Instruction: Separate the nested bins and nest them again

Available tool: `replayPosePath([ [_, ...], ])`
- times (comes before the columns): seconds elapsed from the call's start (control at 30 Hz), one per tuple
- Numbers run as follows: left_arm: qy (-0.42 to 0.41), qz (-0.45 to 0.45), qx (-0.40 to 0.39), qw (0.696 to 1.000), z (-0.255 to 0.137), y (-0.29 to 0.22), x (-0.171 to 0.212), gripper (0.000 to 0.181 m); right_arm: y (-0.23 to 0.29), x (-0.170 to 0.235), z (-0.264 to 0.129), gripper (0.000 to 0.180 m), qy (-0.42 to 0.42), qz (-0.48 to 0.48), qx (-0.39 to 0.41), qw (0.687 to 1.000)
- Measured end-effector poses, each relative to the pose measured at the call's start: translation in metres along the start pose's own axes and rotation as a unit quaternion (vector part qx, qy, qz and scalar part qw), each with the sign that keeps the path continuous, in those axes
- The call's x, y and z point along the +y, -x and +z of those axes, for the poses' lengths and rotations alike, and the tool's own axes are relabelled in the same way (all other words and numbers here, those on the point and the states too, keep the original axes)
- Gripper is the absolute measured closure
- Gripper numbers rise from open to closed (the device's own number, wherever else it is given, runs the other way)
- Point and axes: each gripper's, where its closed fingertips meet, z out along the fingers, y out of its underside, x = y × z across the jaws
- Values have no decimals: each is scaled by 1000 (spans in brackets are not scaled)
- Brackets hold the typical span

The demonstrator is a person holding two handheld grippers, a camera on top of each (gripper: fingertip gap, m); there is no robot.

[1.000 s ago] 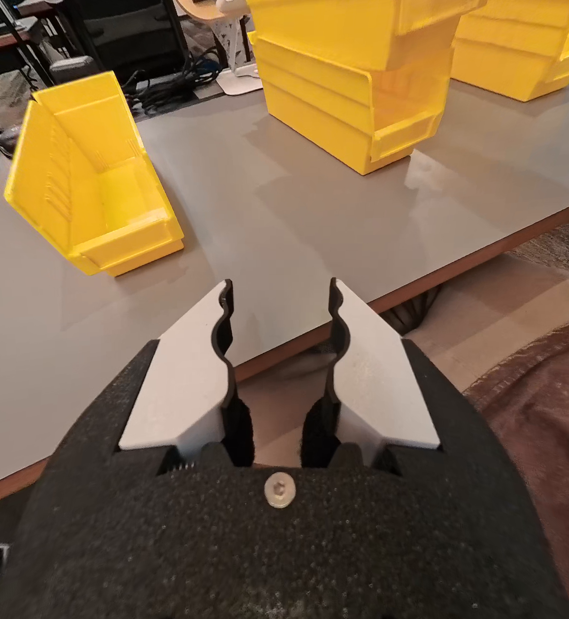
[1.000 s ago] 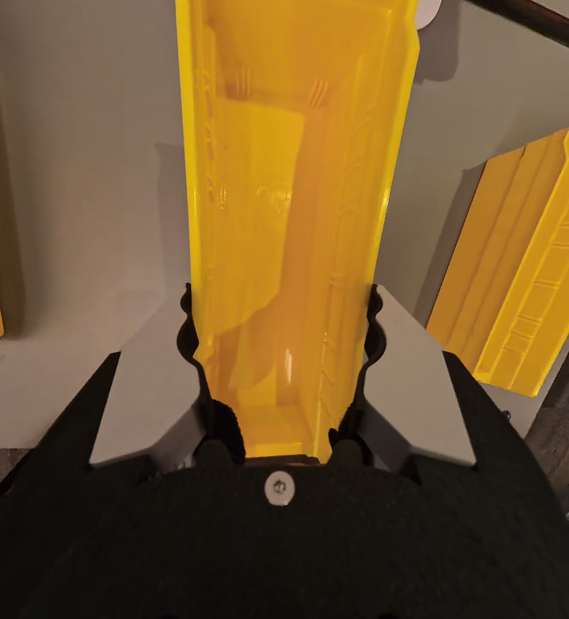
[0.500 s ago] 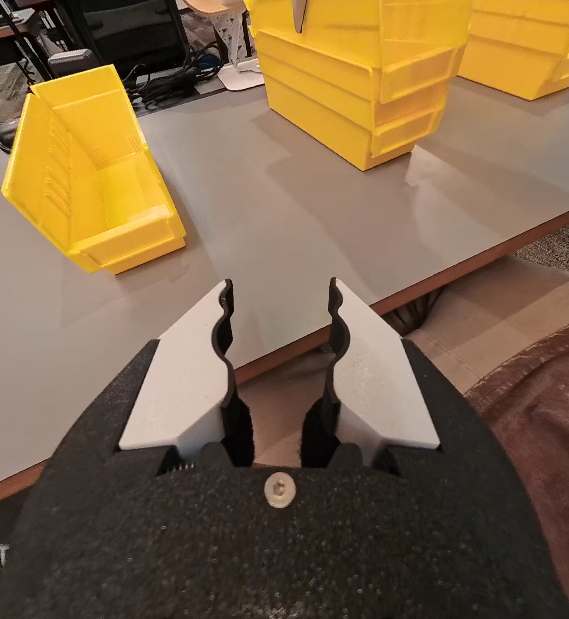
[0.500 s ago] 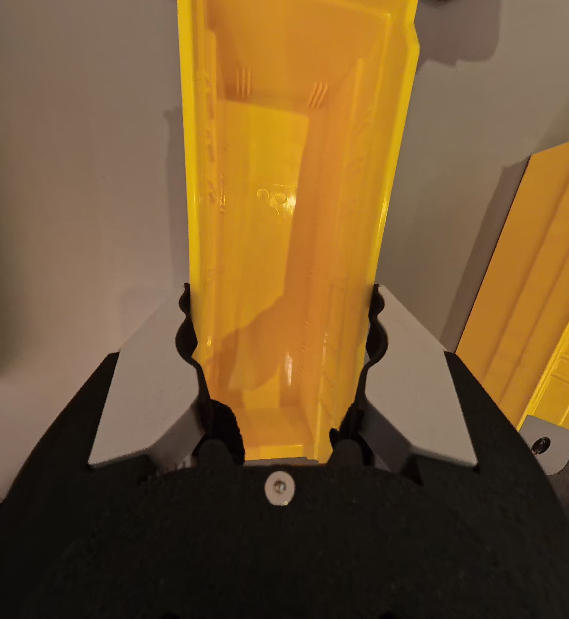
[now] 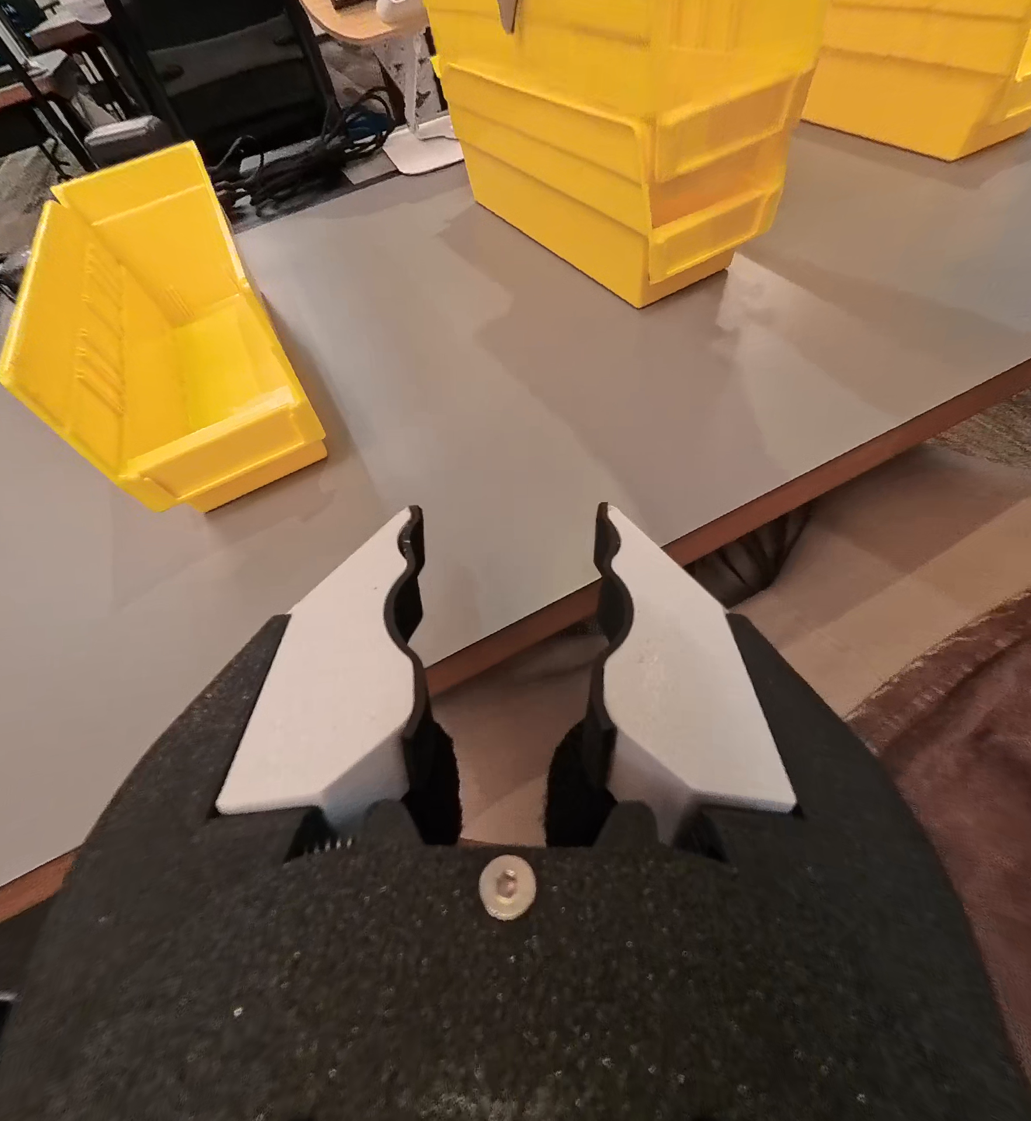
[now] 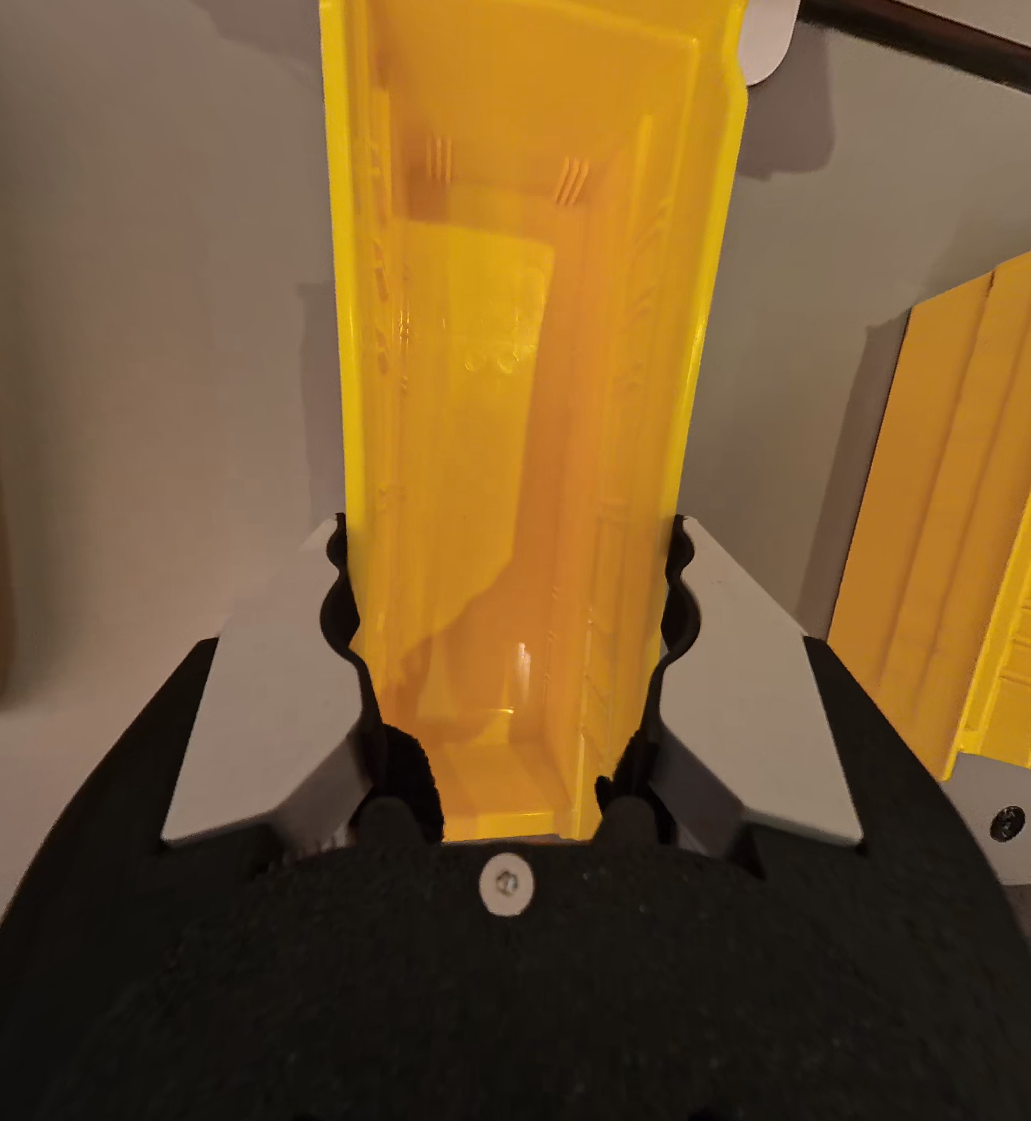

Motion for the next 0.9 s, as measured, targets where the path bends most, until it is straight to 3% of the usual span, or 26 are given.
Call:
replayPosePath([
  [0.2, 0, -5, -2, 1000, 1, 4, 0, 126, 3, 7, 24, 75, 11, -4, -1, 1000],
  [0.53, 6, -23, 8, 1000, 2, 5, 3, 126, 5, 12, 26, 62, 64, -22, -21, 998],
  [0.7, 5, -27, 15, 1000, 3, 3, 2, 126, 6, 2, -7, 53, 42, -74, -64, 994],
  [0.9, 3, -30, 20, 999, 2, 0, 1, 126, -88, -28, -72, 68, -41, -93, 2, 995],
])
